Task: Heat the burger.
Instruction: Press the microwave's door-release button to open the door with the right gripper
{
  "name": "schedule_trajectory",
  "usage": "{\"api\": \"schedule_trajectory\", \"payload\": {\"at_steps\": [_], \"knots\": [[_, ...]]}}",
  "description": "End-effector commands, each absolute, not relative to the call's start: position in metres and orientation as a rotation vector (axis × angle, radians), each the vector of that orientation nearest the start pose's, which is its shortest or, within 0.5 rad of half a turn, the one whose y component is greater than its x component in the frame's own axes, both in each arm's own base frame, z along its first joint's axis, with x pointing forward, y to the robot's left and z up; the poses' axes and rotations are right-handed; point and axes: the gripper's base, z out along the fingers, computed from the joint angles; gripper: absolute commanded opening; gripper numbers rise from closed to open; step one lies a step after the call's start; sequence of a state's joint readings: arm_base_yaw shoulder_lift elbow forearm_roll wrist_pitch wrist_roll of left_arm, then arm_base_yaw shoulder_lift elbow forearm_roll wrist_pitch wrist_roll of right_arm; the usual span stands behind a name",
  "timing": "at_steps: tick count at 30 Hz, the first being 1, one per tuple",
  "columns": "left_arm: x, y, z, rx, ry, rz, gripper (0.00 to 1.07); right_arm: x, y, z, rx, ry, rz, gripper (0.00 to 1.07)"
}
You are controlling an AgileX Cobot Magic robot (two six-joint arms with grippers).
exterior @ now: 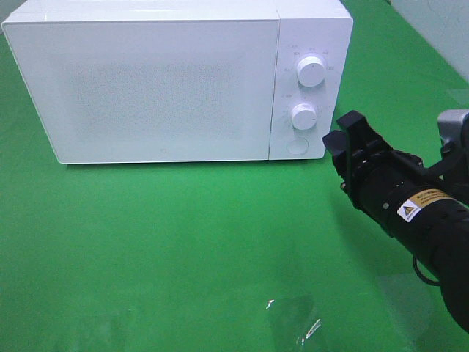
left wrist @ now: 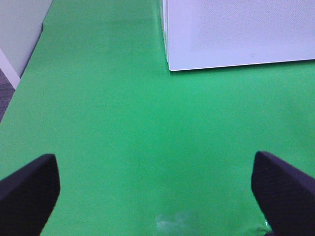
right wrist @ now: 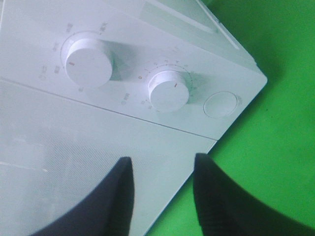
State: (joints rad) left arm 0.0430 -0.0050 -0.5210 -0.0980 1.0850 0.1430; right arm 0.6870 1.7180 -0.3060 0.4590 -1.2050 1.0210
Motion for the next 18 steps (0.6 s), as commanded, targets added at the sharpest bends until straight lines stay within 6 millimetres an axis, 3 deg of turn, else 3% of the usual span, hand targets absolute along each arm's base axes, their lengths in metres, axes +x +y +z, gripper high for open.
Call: {"api": "schedule_trajectory", "payload": {"at_steps": [1,9,18], "knots": [[-0.009,-0.008,0.282,0.104,2.020,0.000,0.98,0.214,0.127,0.151,0.910,1.563,1.163,0.26],[-0.009,-0.008,0.282,0.104,2.020,0.000,0.98,0.214,0.125,0.147,1.147,1.507,1.271,0.00],[-0.009,-0.008,0.282,0.104,2.020,0.000,0.98,0.229,0.138,0.135,1.289,1.542,1.278,0.00]]}}
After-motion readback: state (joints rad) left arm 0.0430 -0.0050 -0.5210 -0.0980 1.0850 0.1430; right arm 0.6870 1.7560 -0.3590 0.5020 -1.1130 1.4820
